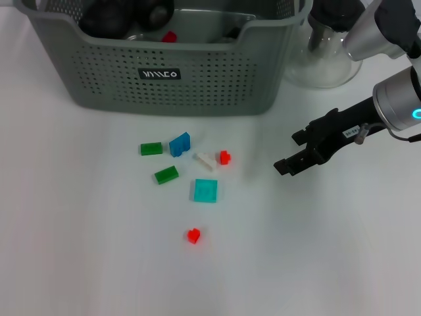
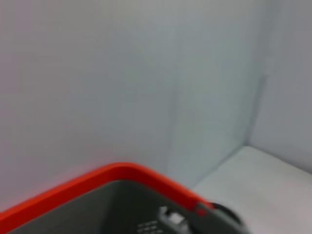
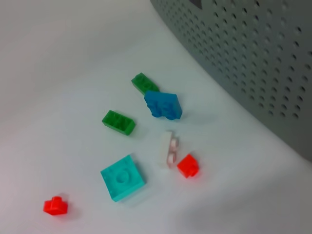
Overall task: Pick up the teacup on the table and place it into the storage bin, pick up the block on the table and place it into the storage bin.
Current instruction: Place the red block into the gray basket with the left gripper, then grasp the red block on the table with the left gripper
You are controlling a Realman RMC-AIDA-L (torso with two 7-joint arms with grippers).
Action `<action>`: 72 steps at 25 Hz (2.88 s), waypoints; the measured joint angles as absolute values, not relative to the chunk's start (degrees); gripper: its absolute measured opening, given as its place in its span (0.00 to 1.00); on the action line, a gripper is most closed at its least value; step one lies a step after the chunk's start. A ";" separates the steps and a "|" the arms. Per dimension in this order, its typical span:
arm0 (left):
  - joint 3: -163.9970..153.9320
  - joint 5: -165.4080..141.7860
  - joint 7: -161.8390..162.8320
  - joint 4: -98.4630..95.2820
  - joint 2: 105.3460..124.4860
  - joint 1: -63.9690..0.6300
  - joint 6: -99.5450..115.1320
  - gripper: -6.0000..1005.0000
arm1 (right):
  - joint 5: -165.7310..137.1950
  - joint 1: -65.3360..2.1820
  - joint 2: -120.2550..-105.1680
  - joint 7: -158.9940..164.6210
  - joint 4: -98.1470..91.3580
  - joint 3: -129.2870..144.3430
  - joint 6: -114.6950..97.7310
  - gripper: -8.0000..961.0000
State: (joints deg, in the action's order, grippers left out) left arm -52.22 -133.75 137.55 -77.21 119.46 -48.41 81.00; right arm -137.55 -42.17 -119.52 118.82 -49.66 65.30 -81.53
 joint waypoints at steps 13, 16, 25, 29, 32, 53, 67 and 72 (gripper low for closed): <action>-57.59 -142.61 137.82 -68.97 120.79 -51.57 68.54 0.72 | -137.47 -42.45 -119.01 118.77 -49.75 65.30 -81.75 0.92; -56.78 -140.05 137.86 -72.87 120.93 -50.35 71.24 0.82 | -137.45 -42.49 -119.00 118.70 -49.72 65.30 -81.73 0.92; -56.95 -114.57 124.84 -90.44 120.84 -39.12 102.67 0.91 | -137.36 -42.12 -118.92 118.33 -49.42 65.17 -81.40 0.92; -60.43 -116.50 125.57 -92.18 121.50 -36.67 110.48 0.92 | -137.26 -42.11 -118.91 118.31 -49.37 65.13 -81.30 0.92; -64.74 -123.52 129.73 -90.29 122.49 -35.47 110.36 0.92 | -137.31 -42.07 -118.91 118.24 -49.25 65.12 -81.14 0.92; -93.63 -144.02 126.43 -76.30 124.70 -33.55 93.72 0.88 | -137.57 -41.75 -118.99 118.17 -49.22 65.12 -81.22 0.92; -95.94 -147.19 116.28 -74.29 124.81 -33.05 89.97 0.78 | -137.55 -41.67 -119.01 118.55 -49.22 65.12 -80.97 0.92; -95.82 -146.40 112.29 -74.30 124.80 -32.43 89.12 0.66 | -137.54 -41.66 -119.01 118.56 -49.22 65.13 -80.89 0.92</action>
State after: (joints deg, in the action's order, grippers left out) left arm -95.82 -146.40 112.29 -74.30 124.80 -32.43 89.12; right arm -137.54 -41.66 -119.01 118.56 -49.22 65.13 -80.89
